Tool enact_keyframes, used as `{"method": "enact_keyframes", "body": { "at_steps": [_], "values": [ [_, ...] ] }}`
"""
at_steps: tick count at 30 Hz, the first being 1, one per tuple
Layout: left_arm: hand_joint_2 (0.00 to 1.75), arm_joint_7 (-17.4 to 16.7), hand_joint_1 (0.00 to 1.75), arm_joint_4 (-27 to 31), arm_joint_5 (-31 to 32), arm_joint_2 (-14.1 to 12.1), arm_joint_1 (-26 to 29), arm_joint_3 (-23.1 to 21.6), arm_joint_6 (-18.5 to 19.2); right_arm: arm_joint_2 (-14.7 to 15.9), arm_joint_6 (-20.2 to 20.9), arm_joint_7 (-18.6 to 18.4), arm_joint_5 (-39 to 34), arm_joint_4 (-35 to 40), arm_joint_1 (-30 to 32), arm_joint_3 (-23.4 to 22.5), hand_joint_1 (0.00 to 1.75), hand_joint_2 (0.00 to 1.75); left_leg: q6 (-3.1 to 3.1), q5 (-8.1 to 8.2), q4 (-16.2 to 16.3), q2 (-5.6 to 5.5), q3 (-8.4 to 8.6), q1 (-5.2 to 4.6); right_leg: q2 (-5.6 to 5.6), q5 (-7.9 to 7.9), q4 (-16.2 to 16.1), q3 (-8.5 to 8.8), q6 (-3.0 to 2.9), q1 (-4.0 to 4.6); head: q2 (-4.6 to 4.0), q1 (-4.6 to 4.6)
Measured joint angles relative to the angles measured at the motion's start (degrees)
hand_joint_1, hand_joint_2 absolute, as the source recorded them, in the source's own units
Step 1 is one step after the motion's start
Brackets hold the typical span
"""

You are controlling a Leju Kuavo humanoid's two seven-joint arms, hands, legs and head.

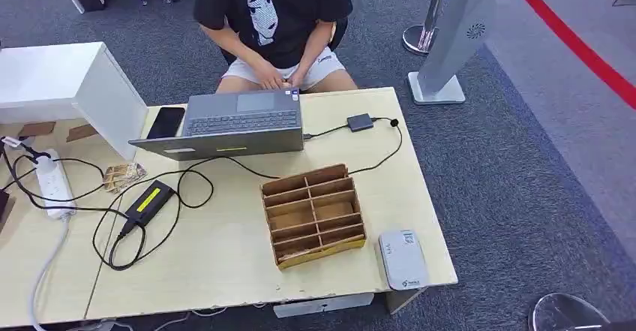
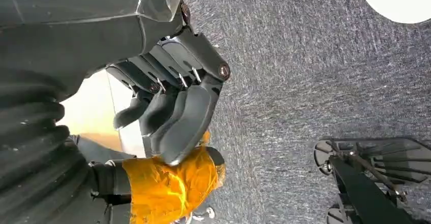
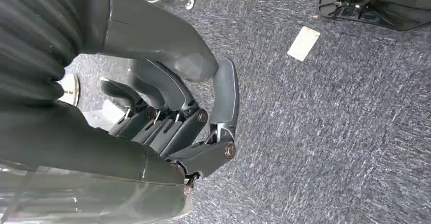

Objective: Pass the card to the sensor for recognition and then transmit it.

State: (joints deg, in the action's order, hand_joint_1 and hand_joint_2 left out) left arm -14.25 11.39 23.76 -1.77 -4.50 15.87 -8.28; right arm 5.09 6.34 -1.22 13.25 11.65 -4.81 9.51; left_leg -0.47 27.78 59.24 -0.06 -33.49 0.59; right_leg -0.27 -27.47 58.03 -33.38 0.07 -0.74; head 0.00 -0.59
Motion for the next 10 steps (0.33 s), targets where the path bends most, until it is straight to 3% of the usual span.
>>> {"method": "enact_keyframes", "body": {
  "at_steps": [1, 2, 3, 5, 10],
  "values": [
    [1.75, -0.02, 1.29, 0.00, 0.07, 0.00, 0.03, 0.09, -0.04, 0.00, -0.15, -0.11, 0.15, 0.00, -0.01, 0.00, 0.96, 1.75, 0.00, 0.00, 0.00, 0.00, 0.00, 0.00, 0.00, 0.00, 0.00, 0.00, 0.00, 0.00, 0.02, 0.00],
    [1.75, -0.11, 0.99, 0.00, 0.07, 0.00, 0.04, 0.24, -0.15, 0.00, -0.38, -0.26, 0.44, 0.00, -0.02, 0.00, 0.12, 1.75, 0.00, 0.00, 0.00, 0.00, 0.00, 0.00, 0.00, 0.00, 0.00, 0.00, 0.00, 0.00, 0.02, 0.00],
    [1.75, -0.17, 0.40, 0.00, 0.09, 0.00, 0.04, 0.42, -0.24, 0.00, -0.57, -0.37, 0.57, 0.00, -0.03, 0.00, 0.00, 1.75, 0.00, 0.00, 0.00, 0.00, 0.00, 0.00, 0.00, 0.00, 0.00, 0.00, 0.00, 0.00, 0.00, 0.00],
    [1.75, -0.37, 0.03, 0.00, 0.09, 0.00, 0.06, 0.52, -0.37, 0.00, -0.81, -0.52, 0.63, 0.00, -0.04, -0.02, 0.00, 1.75, 0.00, 0.00, 0.00, 0.00, -0.01, 0.00, 0.00, 0.00, 0.00, 0.00, 0.00, 0.00, 0.00, 0.00],
    [1.75, -0.50, 0.00, 0.00, 0.07, 0.02, 0.11, 0.81, -0.37, -0.04, -1.14, -0.72, 0.68, 0.00, -0.08, -0.02, 0.00, 1.75, 0.00, 0.00, 0.00, 0.00, -0.01, 0.00, 0.00, 0.00, 0.00, 0.00, 0.00, 0.00, 0.00, 0.00]
  ]
}}
